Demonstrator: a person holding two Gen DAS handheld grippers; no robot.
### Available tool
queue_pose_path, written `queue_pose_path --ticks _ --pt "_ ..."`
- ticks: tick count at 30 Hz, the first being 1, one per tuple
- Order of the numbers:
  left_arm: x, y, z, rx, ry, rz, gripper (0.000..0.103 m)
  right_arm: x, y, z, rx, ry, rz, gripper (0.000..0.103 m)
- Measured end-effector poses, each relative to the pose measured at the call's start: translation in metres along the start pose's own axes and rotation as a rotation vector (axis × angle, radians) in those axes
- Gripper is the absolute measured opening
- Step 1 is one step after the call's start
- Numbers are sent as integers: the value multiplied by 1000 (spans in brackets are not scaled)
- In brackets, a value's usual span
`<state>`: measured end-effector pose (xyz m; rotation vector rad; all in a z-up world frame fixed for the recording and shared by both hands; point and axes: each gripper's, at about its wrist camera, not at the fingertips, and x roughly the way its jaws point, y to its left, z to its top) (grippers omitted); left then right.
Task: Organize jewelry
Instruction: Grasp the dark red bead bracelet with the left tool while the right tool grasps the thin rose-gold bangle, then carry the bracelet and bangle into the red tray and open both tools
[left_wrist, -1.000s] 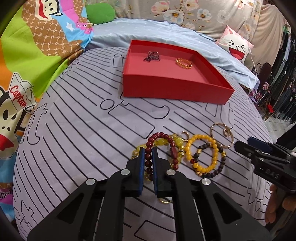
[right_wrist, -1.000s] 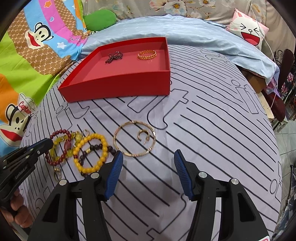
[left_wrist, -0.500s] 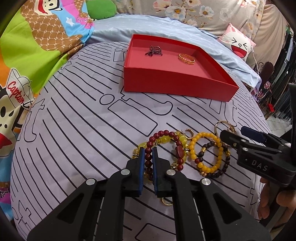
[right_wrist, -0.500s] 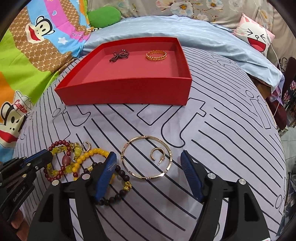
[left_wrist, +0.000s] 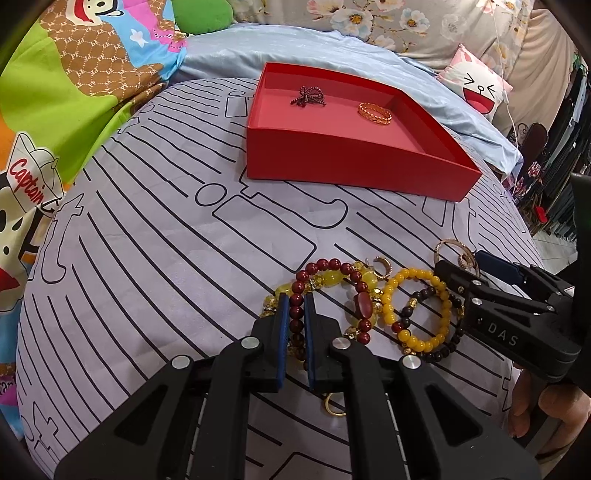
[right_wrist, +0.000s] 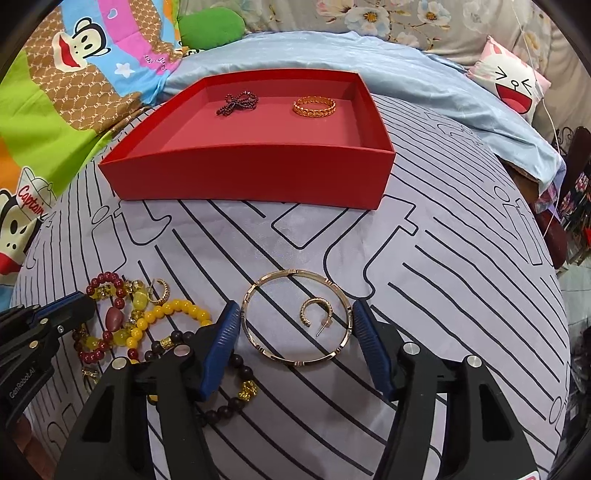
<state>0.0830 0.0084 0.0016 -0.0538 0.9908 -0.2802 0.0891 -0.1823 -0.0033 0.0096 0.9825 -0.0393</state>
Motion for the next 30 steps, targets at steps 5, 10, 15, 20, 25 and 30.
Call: queue_pose_path --ticks 5,10,15,20,25,30 --pt "-8 0 2 -5 -15 -13 8 -9 -6 -1 24 -12 18 60" --pt "-21 -5 4 4 -39 -30 8 -24 -11 -1 36 -36 30 60" --pt "-35 -15 8 20 -61 -58 8 -37 -13 -1 40 -58 40 60" --pt "-49 -27 14 37 -78 -89 8 -49 -13 1 43 -81 52 60" --pt "-63 -37 27 59 -105 -115 8 -61 -16 8 56 -103 73 60" --pt "-73 -45 50 83 -151 -132 8 -66 -18 22 59 -126 82 60"
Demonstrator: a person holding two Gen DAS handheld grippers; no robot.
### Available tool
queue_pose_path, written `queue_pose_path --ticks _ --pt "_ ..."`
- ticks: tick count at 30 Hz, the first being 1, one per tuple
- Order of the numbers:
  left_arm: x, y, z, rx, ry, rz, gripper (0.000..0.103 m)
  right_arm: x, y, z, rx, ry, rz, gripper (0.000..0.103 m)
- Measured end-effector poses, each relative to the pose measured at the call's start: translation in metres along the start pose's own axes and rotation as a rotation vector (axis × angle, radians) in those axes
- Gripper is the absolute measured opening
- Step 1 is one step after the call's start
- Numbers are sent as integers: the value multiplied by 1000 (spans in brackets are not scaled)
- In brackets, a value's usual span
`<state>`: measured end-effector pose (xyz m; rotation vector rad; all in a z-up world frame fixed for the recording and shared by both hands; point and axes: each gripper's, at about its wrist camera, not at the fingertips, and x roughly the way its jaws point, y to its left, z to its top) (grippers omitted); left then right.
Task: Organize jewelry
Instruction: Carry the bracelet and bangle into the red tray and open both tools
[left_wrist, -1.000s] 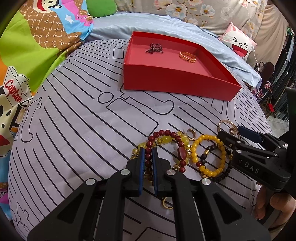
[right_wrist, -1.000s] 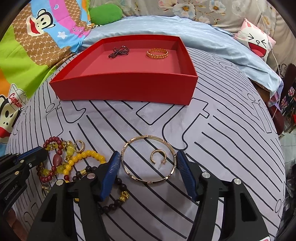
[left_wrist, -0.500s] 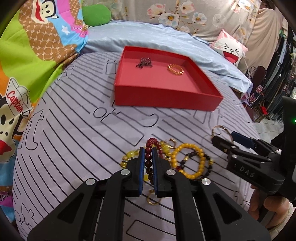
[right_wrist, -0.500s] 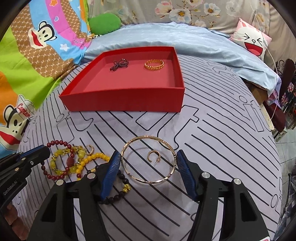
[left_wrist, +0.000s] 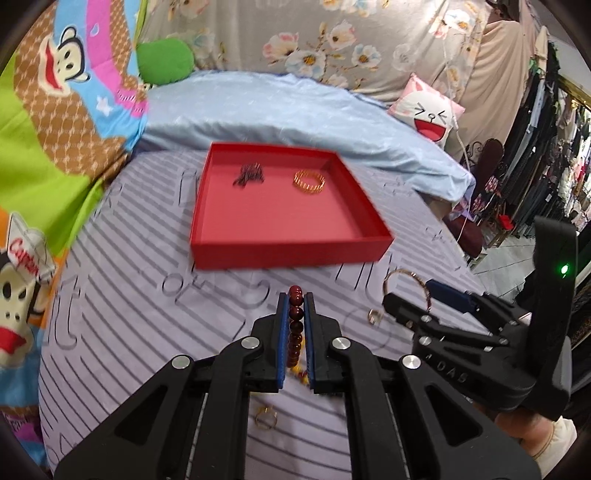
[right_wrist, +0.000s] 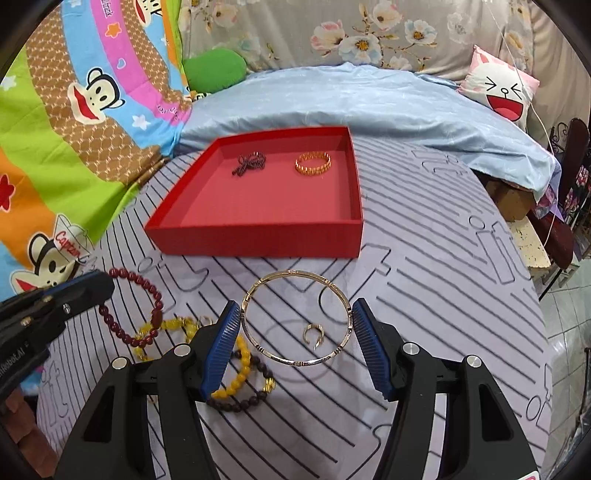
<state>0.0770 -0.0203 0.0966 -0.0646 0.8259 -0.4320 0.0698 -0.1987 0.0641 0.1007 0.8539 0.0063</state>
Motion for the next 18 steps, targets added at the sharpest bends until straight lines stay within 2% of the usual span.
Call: queue_pose_path --ticks 10,18 --pt "23 4 59 24 -72 6 8 13 -4 58 -6 -62 -1 60" --pt "63 14 103 34 -91 16 8 50 -7 106 12 -63 14 60"
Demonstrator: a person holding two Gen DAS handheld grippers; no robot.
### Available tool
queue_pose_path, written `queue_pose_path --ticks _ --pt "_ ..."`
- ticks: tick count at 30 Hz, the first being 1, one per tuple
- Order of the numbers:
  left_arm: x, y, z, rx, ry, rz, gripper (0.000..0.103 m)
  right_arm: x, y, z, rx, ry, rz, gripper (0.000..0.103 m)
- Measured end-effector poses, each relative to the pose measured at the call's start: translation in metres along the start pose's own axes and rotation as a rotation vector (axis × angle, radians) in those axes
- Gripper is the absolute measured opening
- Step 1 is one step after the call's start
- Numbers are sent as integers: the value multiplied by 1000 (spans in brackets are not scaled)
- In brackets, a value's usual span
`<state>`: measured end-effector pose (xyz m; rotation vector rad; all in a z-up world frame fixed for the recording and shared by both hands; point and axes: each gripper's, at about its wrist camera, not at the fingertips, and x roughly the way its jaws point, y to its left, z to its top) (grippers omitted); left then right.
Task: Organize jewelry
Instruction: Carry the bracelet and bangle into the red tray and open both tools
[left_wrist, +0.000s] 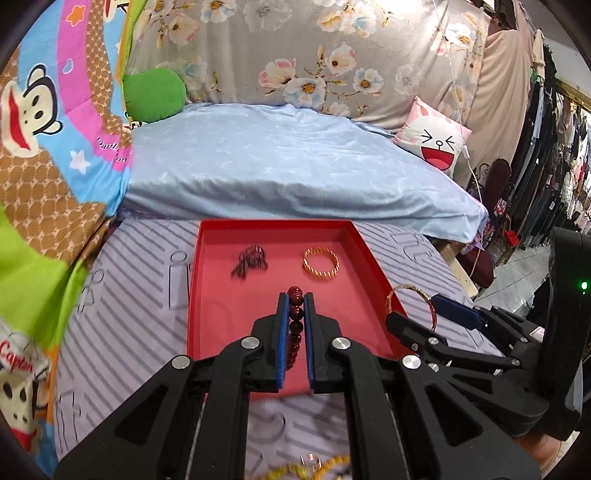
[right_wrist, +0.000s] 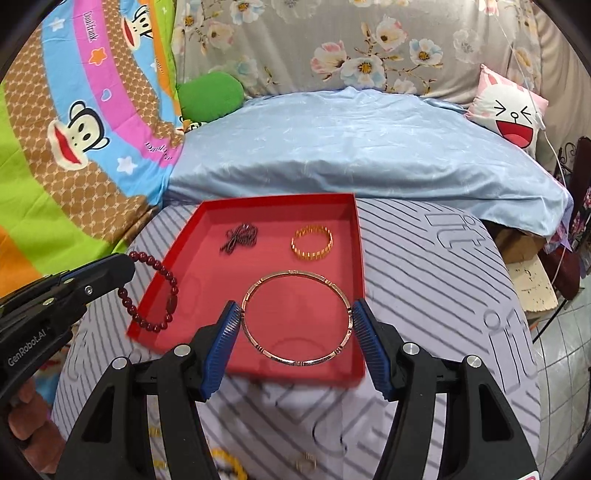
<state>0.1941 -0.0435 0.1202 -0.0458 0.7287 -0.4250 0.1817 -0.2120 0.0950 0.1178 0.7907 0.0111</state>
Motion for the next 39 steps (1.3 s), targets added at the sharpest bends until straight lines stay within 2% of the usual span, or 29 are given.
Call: queue_pose_path --ticks 5,12,21,27,28,30,32,39 --pt "36 10 16 -3 19 -17 8 30 2 14 -4 25 1 60" --pt "78 20 21 -17 57 -26 8 70 9 23 -26 64 -6 60" --pt "116 45 17 -54 107 24 8 103 15 24 -41 107 -7 60" --pt "125 55 13 -55 122 57 8 116 12 23 -33 142 -15 61" --pt "125 56 13 -56 123 63 9 117 11 22 -30 143 -13 61" --pt "126 57 12 -58 123 73 22 116 11 22 -29 138 -13 61" --pt "125 59 11 -62 115 87 29 115 12 22 -35 134 -20 61" --pt "120 63 11 -73 107 96 29 110 13 21 -36 125 -26 61"
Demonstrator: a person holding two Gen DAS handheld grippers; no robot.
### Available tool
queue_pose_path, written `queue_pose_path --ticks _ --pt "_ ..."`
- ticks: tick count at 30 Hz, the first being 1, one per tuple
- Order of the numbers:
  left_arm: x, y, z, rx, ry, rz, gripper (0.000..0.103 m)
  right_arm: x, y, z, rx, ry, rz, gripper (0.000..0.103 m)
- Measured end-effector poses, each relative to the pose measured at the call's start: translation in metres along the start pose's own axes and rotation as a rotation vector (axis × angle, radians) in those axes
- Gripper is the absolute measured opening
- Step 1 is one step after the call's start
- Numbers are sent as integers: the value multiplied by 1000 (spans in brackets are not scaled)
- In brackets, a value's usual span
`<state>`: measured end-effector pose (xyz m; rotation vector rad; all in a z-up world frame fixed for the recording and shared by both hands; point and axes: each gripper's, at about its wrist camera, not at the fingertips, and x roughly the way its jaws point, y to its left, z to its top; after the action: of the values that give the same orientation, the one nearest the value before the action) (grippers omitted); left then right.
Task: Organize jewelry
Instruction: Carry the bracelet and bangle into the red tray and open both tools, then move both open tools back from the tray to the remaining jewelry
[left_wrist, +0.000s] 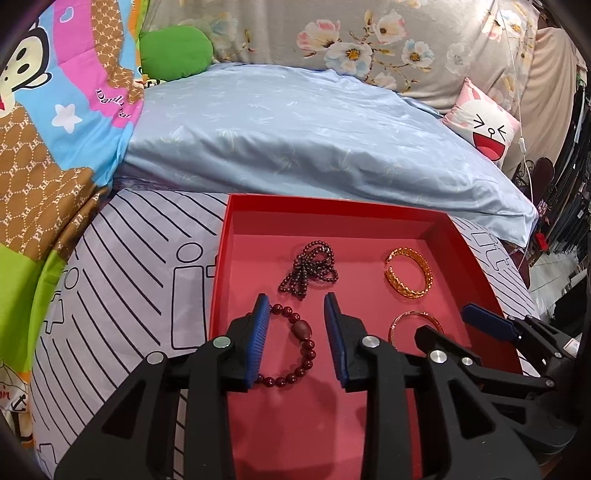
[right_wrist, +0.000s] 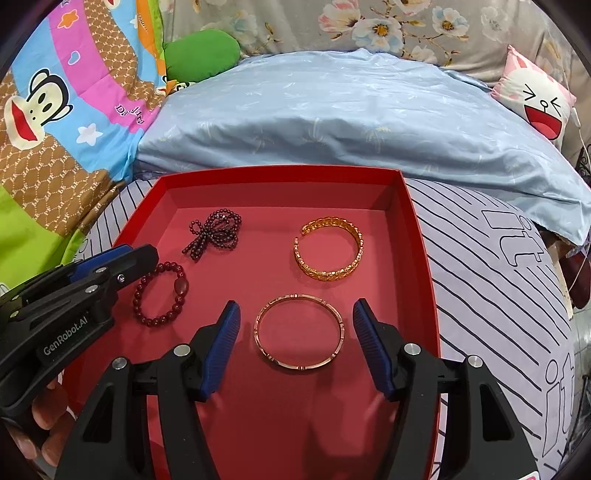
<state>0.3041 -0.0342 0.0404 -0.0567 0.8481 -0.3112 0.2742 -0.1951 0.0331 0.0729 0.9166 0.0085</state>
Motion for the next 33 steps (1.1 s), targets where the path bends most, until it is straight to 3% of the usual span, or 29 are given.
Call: queue_pose_path --ticks 15,33 --pt "-54 -7 -12 16 -57 7 29 -55 3 -11 -15 -73 -4 61" --pt "-134 -14 -85 21 -62 14 29 -135 7 -92 -26 -85 -7 61"
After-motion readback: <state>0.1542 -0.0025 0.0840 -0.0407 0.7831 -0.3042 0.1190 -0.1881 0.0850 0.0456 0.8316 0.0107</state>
